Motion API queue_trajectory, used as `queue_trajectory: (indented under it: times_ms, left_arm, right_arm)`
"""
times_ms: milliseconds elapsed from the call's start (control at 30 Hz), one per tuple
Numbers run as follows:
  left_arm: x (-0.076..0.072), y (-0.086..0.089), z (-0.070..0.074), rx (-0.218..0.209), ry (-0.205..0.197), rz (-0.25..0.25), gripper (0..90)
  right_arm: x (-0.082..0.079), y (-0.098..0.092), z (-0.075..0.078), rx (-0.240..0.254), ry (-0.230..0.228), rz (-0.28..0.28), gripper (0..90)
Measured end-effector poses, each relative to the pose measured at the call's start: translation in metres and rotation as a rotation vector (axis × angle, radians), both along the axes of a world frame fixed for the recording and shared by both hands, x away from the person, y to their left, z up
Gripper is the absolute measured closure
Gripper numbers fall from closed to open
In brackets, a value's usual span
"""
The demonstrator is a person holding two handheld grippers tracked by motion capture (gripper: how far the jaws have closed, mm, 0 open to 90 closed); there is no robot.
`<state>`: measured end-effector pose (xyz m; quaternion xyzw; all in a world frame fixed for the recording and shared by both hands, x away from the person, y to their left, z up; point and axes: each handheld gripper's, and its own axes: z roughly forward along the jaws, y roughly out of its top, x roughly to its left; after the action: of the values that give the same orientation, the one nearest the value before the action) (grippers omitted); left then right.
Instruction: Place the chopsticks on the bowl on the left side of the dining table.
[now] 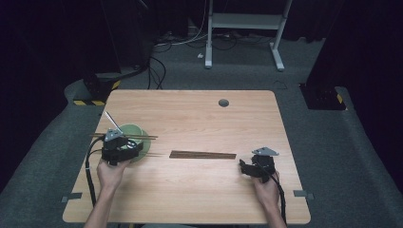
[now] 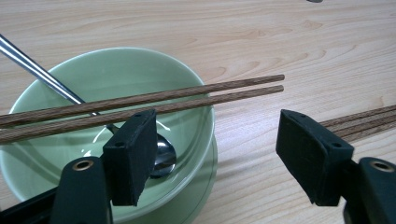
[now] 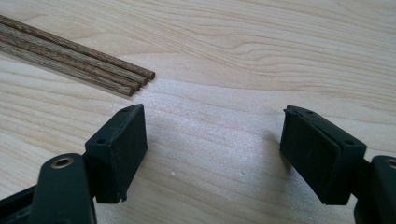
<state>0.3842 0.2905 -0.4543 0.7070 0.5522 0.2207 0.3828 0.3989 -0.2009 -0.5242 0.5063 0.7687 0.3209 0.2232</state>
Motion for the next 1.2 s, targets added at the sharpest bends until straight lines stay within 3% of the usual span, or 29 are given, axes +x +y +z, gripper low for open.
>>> queue_trajectory:
  times_ms: [767,1200]
  left_arm:
    - [0.021,-0.004,-0.009,-0.004,0.038,0.008,29.5]
    - [0.015,-0.004,-0.003,-0.009,0.003,0.006,29.3]
  right_arm:
    - [0.0,0.0,0.0,0.0,0.0,0.001,22.5]
    - [0.0,0.0,0.0,0.0,0.0,-0.001,22.5]
